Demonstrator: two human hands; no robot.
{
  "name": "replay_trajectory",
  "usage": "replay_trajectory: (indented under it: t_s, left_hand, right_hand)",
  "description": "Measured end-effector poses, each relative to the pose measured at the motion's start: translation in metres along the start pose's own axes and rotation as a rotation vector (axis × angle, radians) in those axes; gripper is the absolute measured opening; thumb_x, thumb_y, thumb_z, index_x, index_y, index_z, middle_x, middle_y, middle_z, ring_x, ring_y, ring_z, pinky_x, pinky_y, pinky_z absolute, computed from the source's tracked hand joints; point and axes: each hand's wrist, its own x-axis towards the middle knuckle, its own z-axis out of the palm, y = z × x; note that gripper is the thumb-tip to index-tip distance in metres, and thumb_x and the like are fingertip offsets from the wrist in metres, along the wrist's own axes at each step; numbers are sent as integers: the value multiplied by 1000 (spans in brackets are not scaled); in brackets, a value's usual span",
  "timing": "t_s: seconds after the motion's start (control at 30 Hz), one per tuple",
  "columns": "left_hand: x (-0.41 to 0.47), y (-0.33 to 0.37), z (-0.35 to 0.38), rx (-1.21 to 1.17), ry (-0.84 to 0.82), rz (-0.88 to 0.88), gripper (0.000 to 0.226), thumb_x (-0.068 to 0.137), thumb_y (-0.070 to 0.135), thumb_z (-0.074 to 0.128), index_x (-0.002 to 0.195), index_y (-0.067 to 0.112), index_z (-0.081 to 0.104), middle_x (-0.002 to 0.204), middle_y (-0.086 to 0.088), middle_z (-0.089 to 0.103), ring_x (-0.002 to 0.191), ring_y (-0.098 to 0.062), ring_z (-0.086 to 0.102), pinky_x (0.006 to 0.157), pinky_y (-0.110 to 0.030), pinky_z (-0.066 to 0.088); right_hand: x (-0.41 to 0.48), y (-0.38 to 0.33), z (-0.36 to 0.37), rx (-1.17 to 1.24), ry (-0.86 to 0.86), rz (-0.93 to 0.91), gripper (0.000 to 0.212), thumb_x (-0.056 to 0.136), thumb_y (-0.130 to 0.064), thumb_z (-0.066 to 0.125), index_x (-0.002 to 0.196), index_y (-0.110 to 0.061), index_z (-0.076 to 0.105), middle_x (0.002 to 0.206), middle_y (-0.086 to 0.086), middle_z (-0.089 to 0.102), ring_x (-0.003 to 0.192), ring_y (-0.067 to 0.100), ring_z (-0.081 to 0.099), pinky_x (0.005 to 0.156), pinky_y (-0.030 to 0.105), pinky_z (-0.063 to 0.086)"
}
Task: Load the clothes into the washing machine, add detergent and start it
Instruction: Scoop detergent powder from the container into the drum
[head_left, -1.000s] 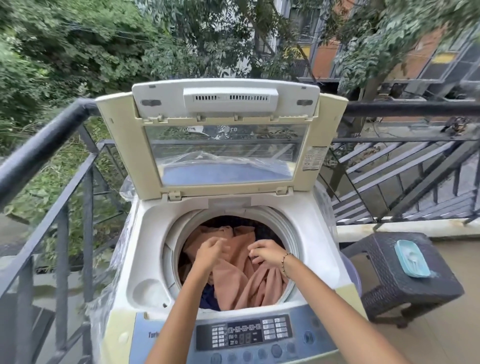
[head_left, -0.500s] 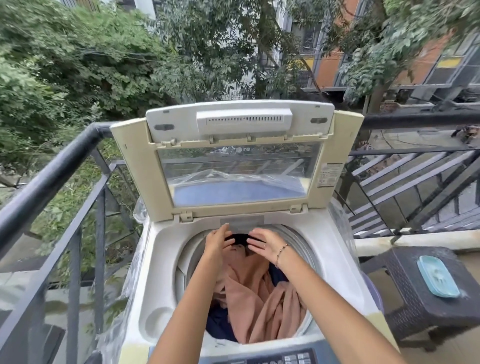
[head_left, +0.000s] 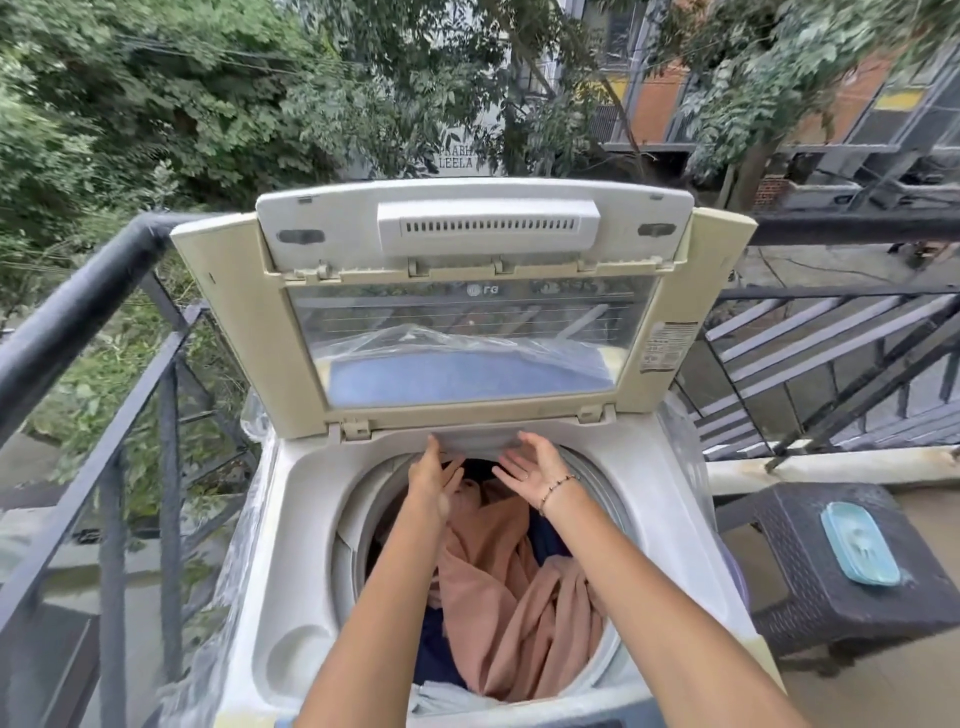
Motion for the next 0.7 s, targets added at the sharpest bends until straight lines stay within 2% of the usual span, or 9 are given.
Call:
replay_trajectory:
  t_s: [0.07,0.17,0.23,0.37,0.47,0.6,0.7]
  left_hand:
    - [-1,-1,-2,-10,-16,-9,56,100,37,44,145,7,33,147,-12,43,124,-28,56,101,-36,44]
    - [-3,-2,-6,11,-33,-12,59,98,41,48,146,11,34,148,-10,43,122,-26,57,95,-34,46]
    - [-5,-3,-8,43,-37,-11,61,96,43,50,146,11,35,147,-9,45,121,-25,57,92,-34,46]
    - [-10,-8,-15,47,-31,-6,62,93,43,56,145,16,37,145,-7,46,112,-23,61,90,-36,47]
    - [-11,-19,-24,57,-11,0,57,93,37,57,142,13,40,140,-6,52,100,-20,63,93,-38,49]
    - [-11,-22,-24,73,27,23,59,91,43,58,141,17,40,136,-2,51,104,-21,61,100,-44,48]
    - [-11,-22,-22,68,22,42,59,90,48,57,139,19,40,133,-2,51,100,-19,63,98,-45,48]
  right_hand:
    - [-1,0,0,-1,1,13,13,91,-20,58,93,-9,53,129,16,49,127,27,47,105,48,39]
    - [-2,-1,3,-40,13,-6,42,90,-24,60,127,-11,44,139,16,44,131,28,42,107,50,36]
    - [-4,0,6,-65,20,-21,54,89,-26,61,136,-13,38,141,15,43,132,27,42,106,49,36]
    - [-6,7,3,-123,40,-31,58,85,-32,67,134,-14,41,137,14,46,129,25,44,103,48,40]
    - [-8,10,-1,-136,34,-37,45,85,-32,68,121,-16,47,133,15,49,126,26,46,102,48,42]
    - [-9,13,-7,-142,39,-42,40,84,-29,69,114,-13,48,130,16,51,125,25,48,101,48,44]
    - [-10,16,-8,-139,54,-66,40,85,-28,68,114,-9,49,129,18,51,123,25,49,101,48,45]
